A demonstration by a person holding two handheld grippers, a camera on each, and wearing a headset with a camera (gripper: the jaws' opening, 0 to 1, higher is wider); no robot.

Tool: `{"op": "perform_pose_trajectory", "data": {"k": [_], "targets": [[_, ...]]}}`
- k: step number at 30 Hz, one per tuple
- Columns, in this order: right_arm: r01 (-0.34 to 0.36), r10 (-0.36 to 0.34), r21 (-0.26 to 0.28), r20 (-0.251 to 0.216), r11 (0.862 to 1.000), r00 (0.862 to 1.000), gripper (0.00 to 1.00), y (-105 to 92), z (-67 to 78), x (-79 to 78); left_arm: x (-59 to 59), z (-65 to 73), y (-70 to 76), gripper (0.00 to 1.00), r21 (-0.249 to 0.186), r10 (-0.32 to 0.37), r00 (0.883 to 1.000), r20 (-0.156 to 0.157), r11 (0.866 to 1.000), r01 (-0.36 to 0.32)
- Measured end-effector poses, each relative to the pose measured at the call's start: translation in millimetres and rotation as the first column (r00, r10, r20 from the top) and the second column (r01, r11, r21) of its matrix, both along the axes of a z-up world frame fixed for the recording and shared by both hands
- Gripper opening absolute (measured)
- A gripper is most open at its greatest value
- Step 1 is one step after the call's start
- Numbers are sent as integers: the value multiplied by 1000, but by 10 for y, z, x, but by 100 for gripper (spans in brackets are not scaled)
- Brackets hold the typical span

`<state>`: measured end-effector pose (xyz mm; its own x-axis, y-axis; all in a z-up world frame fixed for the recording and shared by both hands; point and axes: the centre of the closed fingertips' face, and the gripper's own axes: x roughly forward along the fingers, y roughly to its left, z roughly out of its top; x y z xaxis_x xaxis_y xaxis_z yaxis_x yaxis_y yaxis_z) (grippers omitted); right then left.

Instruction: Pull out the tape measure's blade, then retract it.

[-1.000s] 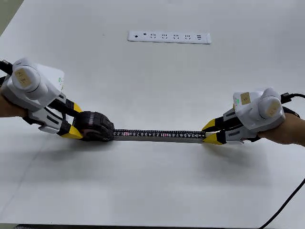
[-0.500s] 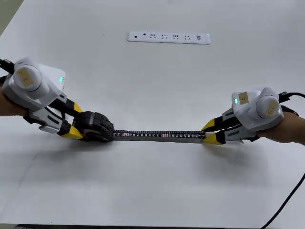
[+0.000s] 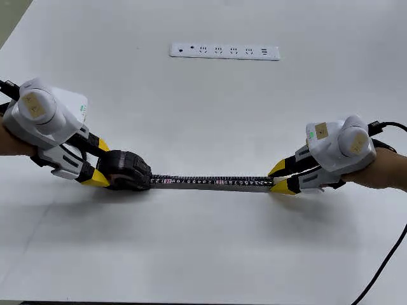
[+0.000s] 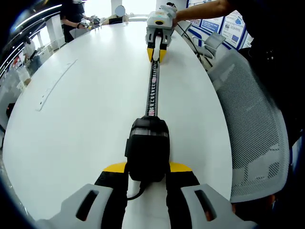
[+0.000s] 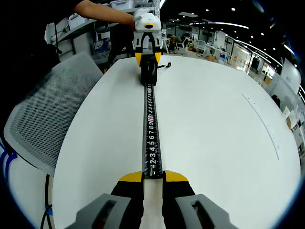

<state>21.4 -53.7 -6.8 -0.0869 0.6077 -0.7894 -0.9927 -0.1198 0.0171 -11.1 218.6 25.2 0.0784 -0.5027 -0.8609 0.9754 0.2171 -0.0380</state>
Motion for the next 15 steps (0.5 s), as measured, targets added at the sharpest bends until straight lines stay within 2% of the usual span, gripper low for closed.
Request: {"op": "perform_pose_trajectory", "data": {"k": [5,11,15], "targets": [[-4,4,-22,12,1000,1000,11,-16,-7,17,1,0,0,25,0,1,1000,-1,1000,-1],[0,1,-25,12,1000,1000,11,-19,-14,26,-1,4,2,25,2,8,1000,-2,1000,-8],[13,-13,-17,10,1000,1000,13,-6,-7,35,14,26,33,28,4,20,1000,7,1000,-20]]}}
